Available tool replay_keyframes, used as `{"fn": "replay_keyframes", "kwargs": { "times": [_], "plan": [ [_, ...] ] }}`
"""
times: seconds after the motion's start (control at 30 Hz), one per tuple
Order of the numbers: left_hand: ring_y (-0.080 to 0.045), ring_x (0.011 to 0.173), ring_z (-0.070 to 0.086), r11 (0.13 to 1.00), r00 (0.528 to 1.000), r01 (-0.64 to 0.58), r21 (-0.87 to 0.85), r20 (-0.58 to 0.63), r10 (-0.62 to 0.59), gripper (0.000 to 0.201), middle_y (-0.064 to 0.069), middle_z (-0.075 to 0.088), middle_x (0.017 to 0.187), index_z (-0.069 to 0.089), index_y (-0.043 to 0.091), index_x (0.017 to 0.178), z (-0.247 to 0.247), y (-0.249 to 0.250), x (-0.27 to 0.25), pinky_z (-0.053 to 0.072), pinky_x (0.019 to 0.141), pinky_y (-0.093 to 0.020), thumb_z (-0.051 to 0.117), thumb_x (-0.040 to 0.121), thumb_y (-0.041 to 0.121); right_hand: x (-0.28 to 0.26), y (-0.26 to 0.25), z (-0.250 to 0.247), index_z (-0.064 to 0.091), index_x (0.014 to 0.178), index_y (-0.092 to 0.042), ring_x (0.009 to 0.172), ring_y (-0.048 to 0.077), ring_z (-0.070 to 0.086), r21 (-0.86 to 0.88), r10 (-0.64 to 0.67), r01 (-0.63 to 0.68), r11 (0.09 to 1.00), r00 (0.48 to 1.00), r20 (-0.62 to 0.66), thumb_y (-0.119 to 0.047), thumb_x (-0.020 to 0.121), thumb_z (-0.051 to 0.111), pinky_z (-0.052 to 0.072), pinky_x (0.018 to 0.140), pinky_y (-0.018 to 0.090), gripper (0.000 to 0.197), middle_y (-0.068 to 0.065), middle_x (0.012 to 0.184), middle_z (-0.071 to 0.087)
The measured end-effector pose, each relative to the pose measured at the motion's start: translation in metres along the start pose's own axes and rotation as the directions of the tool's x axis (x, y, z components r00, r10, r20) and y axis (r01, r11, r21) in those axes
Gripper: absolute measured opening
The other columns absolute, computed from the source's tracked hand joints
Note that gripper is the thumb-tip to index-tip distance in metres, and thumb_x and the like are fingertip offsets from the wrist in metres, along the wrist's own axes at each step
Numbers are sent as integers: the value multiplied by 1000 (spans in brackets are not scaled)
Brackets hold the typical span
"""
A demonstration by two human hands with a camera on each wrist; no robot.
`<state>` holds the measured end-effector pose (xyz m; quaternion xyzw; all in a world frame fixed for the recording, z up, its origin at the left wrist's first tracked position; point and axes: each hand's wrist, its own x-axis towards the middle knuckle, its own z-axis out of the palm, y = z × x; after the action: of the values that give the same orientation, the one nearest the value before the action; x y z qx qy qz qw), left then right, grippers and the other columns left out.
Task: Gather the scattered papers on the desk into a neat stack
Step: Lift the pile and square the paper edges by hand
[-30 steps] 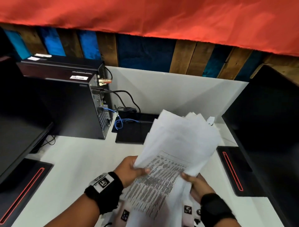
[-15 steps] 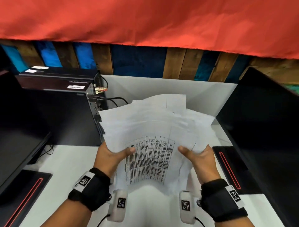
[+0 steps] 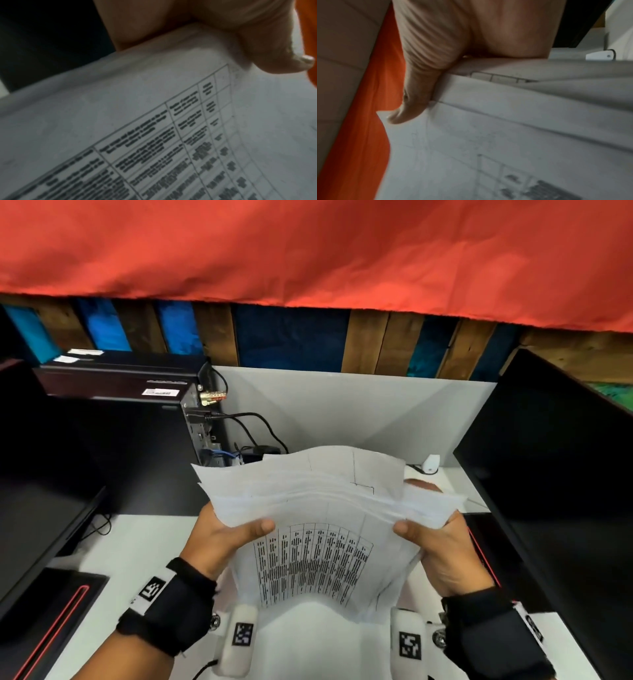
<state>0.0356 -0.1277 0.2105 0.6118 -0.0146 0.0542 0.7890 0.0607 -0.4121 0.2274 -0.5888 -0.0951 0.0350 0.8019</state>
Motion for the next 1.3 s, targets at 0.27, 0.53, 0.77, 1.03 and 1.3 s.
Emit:
{"fn": "replay_keyframes", "kwargs": {
  "times": [0.27,0.53,0.77,1.03,1.3],
  "plan": [
    [-18,102,70,998,998,-60,-11,14,60,97,-3,73,110,61,11,116,22,16,-1,57,78,-23,92,31,48,-9,0,24,34,129,-54,129,16,48,-398,-341,217,891,899,-273,-29,36,98,41,109,42,116,0,138,48],
    [-12,79,67,976,941,-192,106,-262,213,80,-4,66,96,59,20,100,31,31,5,56,63,-22,83,38,64,-15,-2,24,67,112,-31,127,-10,31,-847,-693,402,348,718,56,-29,62,88,33,101,11,54,-5,127,36],
    [-16,81,65,963,912,-178,204,-335,239,63,-7,64,96,62,15,101,34,33,5,51,69,-29,76,54,55,-20,-5,28,73,99,-18,115,-15,43,-816,-640,394,423,768,39,-27,66,85,38,87,-3,36,-3,120,42],
    [-24,90,67,948,882,-126,292,-404,242,57,-9,68,101,63,20,94,37,31,4,55,75,-32,79,53,57,-27,-9,33,72,102,-24,113,-12,46,-790,-578,387,475,814,52,-39,81,65,39,87,0,27,-5,113,46],
    [-18,77,60,950,904,-117,288,-365,222,25,-1,65,87,61,17,88,35,27,4,48,63,-22,65,64,16,-24,-14,42,53,133,-21,100,-7,53,-811,-645,339,477,762,-61,-42,86,58,37,84,1,52,-6,103,57]
  ]
}}
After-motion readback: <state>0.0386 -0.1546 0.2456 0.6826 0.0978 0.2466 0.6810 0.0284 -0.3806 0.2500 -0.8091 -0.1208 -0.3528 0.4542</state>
